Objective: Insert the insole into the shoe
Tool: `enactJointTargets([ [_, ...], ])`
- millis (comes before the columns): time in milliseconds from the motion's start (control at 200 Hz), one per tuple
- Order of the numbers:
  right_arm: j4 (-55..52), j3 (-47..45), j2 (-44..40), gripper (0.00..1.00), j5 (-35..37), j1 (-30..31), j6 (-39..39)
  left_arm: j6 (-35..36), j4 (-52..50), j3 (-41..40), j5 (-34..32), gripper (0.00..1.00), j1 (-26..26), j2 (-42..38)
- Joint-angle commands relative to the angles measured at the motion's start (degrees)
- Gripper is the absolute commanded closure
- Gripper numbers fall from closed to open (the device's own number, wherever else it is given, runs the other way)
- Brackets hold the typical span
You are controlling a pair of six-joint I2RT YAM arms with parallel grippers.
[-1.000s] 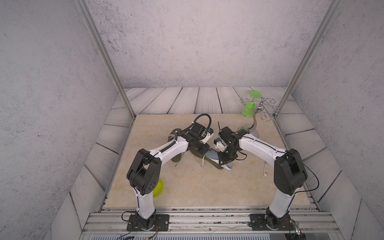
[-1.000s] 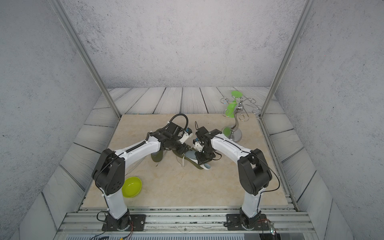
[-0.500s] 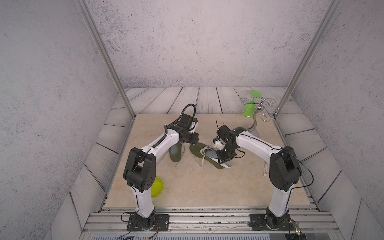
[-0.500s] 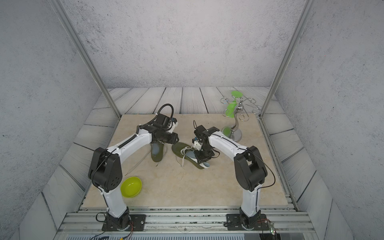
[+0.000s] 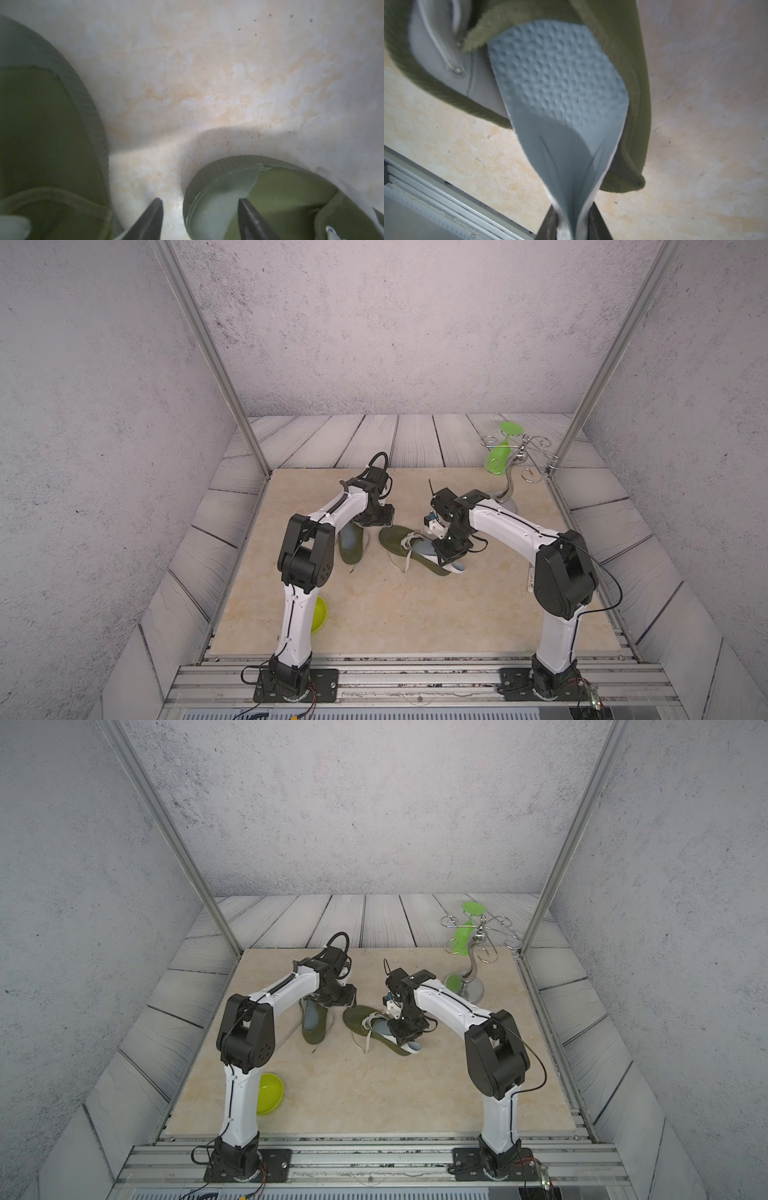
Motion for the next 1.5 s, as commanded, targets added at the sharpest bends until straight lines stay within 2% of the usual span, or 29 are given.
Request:
enactJointTargets([
  [0,-1.7,1.5,1.8,0.76,1.3,0.2,-1.0,-2.1,-1.9,1.1,0.8,0.35,0.1,0.1],
  [80,-1.4,1.5,1.9,0.76,1.1,0.2,-1.0,-3.2,-0.3,-0.3,1.7,0.35,0.2,0.0],
  [255,-2.0,1.7,2.4,0.78,1.5,0.3,-1.9,-6.6,4.7,-3.4,9.4,0.37,1.5,0.9],
  [580,-2.5,3.3,3.4,0.79,3.2,0.5,-3.1,-8.4,12.2,-7.1,15.2,0.42,2.1,0.8],
  [851,-2.2,6.1,6.4,0.8,2.6,1.0,-3.9,-8.5,13.0,-7.8,16.6,0.44,2.1,1.0],
  [1001,-1.7,7.1,7.8,0.82,5.1,1.3,-5.4,-8.3,13.5,-8.0,16.9,0.44,2.1,1.2],
  [1181,1.8,6.8,7.2,0.83,7.4,1.4,-6.7,-8.1,14.1,-7.6,17.5,0.44,2.1,1.6],
  [1496,9.2,4.6,6.8,0.83,6.9,2.7,-6.7,-9.0,15.5,-7.4,19.5,0.45,2.1,2.2],
])
